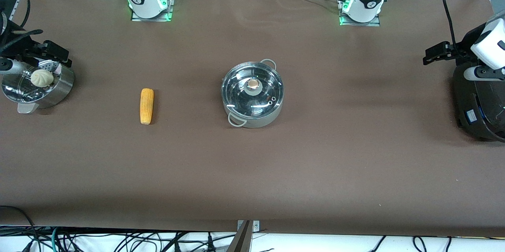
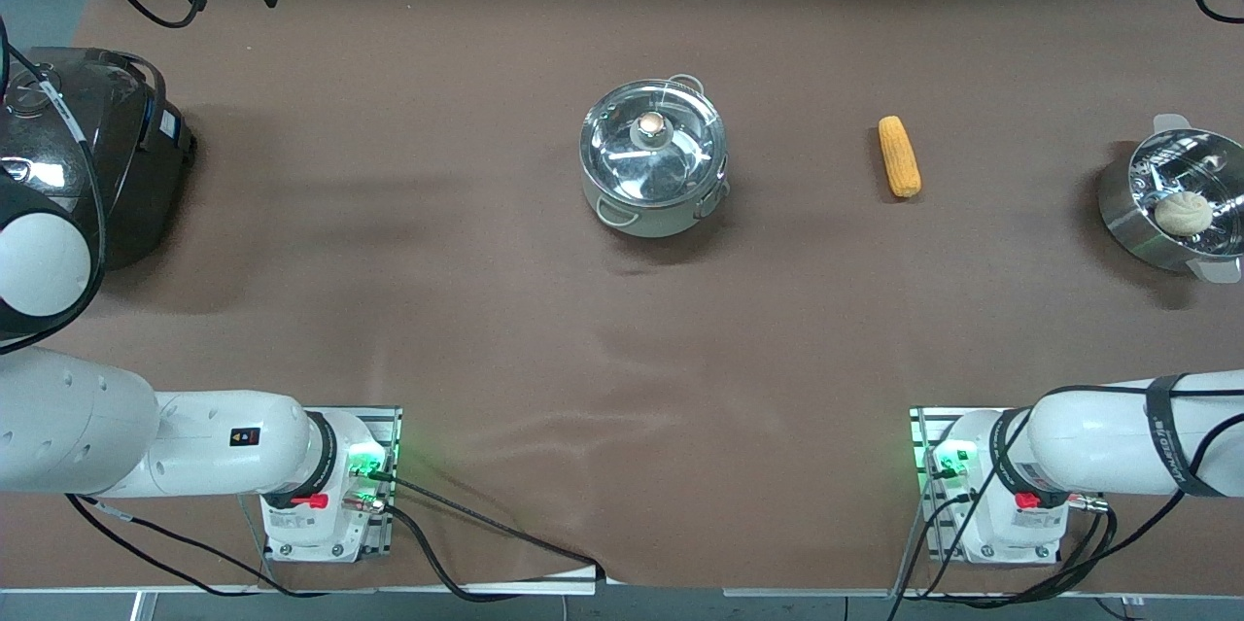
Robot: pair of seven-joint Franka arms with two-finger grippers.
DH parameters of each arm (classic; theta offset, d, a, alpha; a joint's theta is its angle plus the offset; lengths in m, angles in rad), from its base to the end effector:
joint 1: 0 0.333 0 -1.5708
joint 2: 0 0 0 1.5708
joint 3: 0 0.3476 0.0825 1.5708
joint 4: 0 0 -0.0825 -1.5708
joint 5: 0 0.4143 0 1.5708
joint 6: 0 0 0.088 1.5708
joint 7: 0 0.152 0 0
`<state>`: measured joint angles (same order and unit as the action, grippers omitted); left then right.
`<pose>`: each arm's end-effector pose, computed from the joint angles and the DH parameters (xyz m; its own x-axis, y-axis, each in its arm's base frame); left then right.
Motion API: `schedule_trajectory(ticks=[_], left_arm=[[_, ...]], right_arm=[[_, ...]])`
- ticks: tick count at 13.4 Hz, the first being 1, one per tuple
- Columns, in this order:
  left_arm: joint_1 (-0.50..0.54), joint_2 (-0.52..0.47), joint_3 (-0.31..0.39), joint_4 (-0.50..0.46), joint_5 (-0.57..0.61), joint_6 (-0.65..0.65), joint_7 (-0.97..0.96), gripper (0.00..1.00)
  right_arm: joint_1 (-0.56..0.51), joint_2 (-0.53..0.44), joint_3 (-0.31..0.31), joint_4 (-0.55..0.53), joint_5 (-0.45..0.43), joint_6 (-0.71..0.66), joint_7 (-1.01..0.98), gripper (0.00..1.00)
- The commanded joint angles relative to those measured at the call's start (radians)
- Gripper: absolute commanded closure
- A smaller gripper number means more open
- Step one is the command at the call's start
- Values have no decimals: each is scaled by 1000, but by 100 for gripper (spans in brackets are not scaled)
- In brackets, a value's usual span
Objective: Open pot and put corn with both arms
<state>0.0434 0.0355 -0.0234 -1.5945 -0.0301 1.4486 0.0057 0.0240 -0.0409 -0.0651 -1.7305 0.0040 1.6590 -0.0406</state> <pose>0.5724 0.0068 0.5700 0.9836 0.0102 -0.1802 0.0162 -0.9994 0.0319 0.5722 -0.0235 0.5618 0.9995 -0.0007 -0.0304 -0.0009 -1.0000 -0.0079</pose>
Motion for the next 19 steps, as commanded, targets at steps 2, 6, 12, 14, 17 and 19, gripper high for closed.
schedule_trajectory(ticks=[2,6,12,14,17,19], left_arm=[[-2,-11,2,-5,-2,9,-12,0],[-2,-12,0,-5,-4,6,-15,0],[-11,-3,-7,-9,-5,9,-70,0],[-11,-3,-7,-9,-5,9,-70,0],[-13,3,-9,-10,-7,9,-72,0],[-13,4,-9,-10,-5,9,-70,0]], right_arm=[[-10,1,14,14,-18,-2,10,0],[-10,1,16,14,-18,-5,10,0],[-10,3,16,14,-15,-10,10,0],[-10,3,16,14,-13,-10,10,0],[-6,3,19,16,-10,-12,10,0],[-6,10,19,26,-6,-13,7,0]])
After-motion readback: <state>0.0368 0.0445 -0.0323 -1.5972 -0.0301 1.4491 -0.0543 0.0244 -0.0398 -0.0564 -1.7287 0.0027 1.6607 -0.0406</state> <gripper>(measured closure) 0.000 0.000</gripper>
